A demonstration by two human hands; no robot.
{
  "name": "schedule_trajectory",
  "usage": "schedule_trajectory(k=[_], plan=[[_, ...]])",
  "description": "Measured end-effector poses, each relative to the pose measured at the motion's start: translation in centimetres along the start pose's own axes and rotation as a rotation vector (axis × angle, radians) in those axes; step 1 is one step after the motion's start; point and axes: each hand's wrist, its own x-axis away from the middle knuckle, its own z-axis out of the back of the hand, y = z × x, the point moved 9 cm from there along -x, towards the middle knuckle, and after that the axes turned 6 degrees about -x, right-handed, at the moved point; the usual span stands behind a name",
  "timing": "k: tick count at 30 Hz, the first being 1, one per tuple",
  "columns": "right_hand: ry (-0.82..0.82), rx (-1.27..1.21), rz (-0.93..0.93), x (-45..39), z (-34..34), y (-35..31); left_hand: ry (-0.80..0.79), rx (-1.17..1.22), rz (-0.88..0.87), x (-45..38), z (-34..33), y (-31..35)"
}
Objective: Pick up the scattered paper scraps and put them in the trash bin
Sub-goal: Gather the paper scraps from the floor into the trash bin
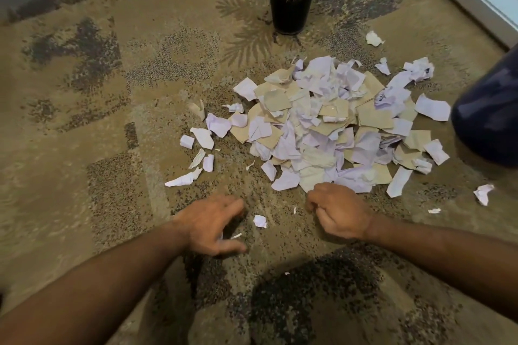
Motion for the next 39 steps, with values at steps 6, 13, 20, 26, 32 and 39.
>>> schedule_trajectory(k=[6,13,20,26,32,39], plan=[[-0.206,0.212,0.002,0.3,-2.1,-0.3,-0.244,-0.184,-0.031,0.5,-3.4,-0.5],[-0.049,0.089,0.062,-1.0,-2.0,-1.1,-0.034,-0.041,0.015,0.1,-2.3,-0.5],[-0.076,-0.101,-0.215,-1.5,-1.4,0.2,0.163,0.383,0.203,0.9,-1.1,-1.2],[-0.062,-1.399,-0.688,-0.2,-3.5,1.4,0.231,1.343,0.6,1.2,-0.9,-4.0],[0.117,-0.652,-0.521,0.7,1.5,2.0,0.071,1.157,0.643,0.8,-1.3,-2.6],[-0.029,0.072,0.168,3.7,-0.3,-0.2,-0.092,0.242,0.213,-0.1,-1.2,0.0]])
